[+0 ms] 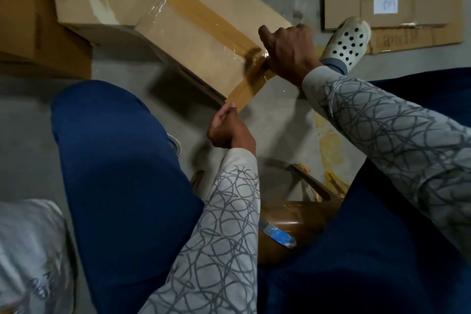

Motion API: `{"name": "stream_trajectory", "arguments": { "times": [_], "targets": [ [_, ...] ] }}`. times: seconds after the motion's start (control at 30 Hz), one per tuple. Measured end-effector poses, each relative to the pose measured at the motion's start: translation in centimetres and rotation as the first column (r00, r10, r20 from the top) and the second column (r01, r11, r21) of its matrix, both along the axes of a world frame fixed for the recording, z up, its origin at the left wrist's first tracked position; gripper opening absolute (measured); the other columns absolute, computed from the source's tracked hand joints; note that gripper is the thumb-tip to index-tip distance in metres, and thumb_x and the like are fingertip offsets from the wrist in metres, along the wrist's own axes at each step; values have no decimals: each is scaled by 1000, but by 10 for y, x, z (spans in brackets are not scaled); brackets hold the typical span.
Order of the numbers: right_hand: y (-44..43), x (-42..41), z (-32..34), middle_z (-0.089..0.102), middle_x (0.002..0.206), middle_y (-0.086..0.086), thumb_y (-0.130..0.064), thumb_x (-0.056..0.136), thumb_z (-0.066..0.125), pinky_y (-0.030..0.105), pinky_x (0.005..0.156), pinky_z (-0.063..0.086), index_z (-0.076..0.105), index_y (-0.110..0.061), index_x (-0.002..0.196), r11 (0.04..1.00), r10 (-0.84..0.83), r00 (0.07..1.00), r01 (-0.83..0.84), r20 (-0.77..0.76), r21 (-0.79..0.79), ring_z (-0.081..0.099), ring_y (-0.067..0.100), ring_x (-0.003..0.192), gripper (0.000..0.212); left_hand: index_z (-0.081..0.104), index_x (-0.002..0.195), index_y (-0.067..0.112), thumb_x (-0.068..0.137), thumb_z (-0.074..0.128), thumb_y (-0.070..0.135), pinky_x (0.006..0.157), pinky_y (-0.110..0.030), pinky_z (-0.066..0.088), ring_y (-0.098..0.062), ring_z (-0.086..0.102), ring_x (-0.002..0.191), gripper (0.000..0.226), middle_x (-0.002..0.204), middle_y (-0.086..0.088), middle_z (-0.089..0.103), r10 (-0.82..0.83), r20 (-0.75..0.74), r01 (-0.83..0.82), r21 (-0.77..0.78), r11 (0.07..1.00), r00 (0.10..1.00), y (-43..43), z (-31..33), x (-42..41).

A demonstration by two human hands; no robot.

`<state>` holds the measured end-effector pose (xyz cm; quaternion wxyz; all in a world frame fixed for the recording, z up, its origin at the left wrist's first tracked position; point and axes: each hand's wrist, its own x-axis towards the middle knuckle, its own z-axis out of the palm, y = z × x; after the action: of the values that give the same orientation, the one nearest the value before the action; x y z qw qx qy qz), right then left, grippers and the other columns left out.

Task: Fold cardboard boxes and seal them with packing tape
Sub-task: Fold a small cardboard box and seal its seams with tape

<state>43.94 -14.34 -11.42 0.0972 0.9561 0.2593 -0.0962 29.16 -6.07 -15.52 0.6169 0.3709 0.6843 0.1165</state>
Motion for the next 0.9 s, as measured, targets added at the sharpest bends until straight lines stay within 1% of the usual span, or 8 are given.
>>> {"name": "stream_trajectory", "arguments": {
  "times": [0.23, 0.37, 0.4, 0.5, 0.57, 0.63, 0.7, 0.9],
  "targets": [
    [-1, 14, -11, 67, 83, 18, -27, 93, 67, 40, 79, 39, 51, -8, 118, 999, 8, 1000, -9, 3, 53, 60, 32, 71, 35, 68, 114, 7, 86, 72, -4, 53, -16, 55, -26, 70, 91, 31, 121, -19, 68, -109, 37, 113, -157, 981, 993, 16, -7, -4],
    [-4, 18, -23, 70, 88, 20, -18, 90, 62, 43, 93, 37, 56, -6, 112, 992, 68, 997, -72, 39, 106, 61, 34, 84, 26, 51, 134, 19, 72, 87, 7, 96, -41, 52, -30, 57, 120, 73, 144, -11, 51, -234, -189, 260, 129, 957, 954, 23, 3, 9],
    [-6, 20, -24, 70, 89, 20, -18, 90, 62, 43, 93, 36, 57, -6, 111, 992, 66, 997, -70, 46, 107, 62, 35, 88, 25, 52, 137, 19, 74, 84, 6, 101, -40, 46, -29, 51, 127, 72, 148, -7, 47, -325, -269, 403, 318, 858, 906, 21, 9, 11],
    [-8, 26, -26, 70, 90, 19, -13, 86, 63, 43, 91, 35, 60, -8, 107, 990, 53, 998, -55, 18, 132, 62, 35, 87, 22, 62, 135, 14, 85, 66, -4, 116, -39, 32, -28, 41, 142, 53, 151, -7, 51, -652, -341, 658, 679, 327, 677, 10, 5, 19],
    [-10, 29, -24, 70, 88, 18, -12, 83, 65, 43, 89, 35, 62, -10, 103, 988, 49, 999, -47, -15, 145, 63, 35, 84, 20, 50, 148, 14, 96, 55, 1, 124, -40, 18, -30, 26, 152, 53, 159, -8, 42, -789, -516, 780, 622, -77, 334, 4, -15, 26],
    [-17, 33, -23, 70, 86, 14, -14, 82, 69, 42, 89, 35, 64, -13, 101, 981, 79, 996, -70, -42, 183, 64, 34, 83, 20, 27, 159, 13, 103, 43, 5, 127, -46, 5, -33, 7, 156, 59, 168, -9, 21, -709, -705, 802, 412, -433, -21, 4, -30, 36],
    [-25, 37, -18, 67, 84, 8, -26, 82, 76, 41, 88, 36, 64, -14, 102, 966, 129, 984, -98, -119, 240, 64, 33, 83, 26, 14, 162, 12, 98, 41, -2, 127, -49, 0, -35, -3, 156, 70, 170, -10, 6, -627, -764, 768, 310, -561, -150, 8, -36, 40],
    [-57, 45, -7, 62, 87, -1, -43, 75, 85, 38, 69, 49, 61, -23, 107, 963, 110, 907, 3, -406, 268, 59, 26, 80, 45, 5, 162, 15, 90, 37, -12, 127, -45, -4, -32, -6, 156, 83, 170, -6, 0, -633, -765, 710, 379, -593, -120, 16, -40, 29]
  ]
}}
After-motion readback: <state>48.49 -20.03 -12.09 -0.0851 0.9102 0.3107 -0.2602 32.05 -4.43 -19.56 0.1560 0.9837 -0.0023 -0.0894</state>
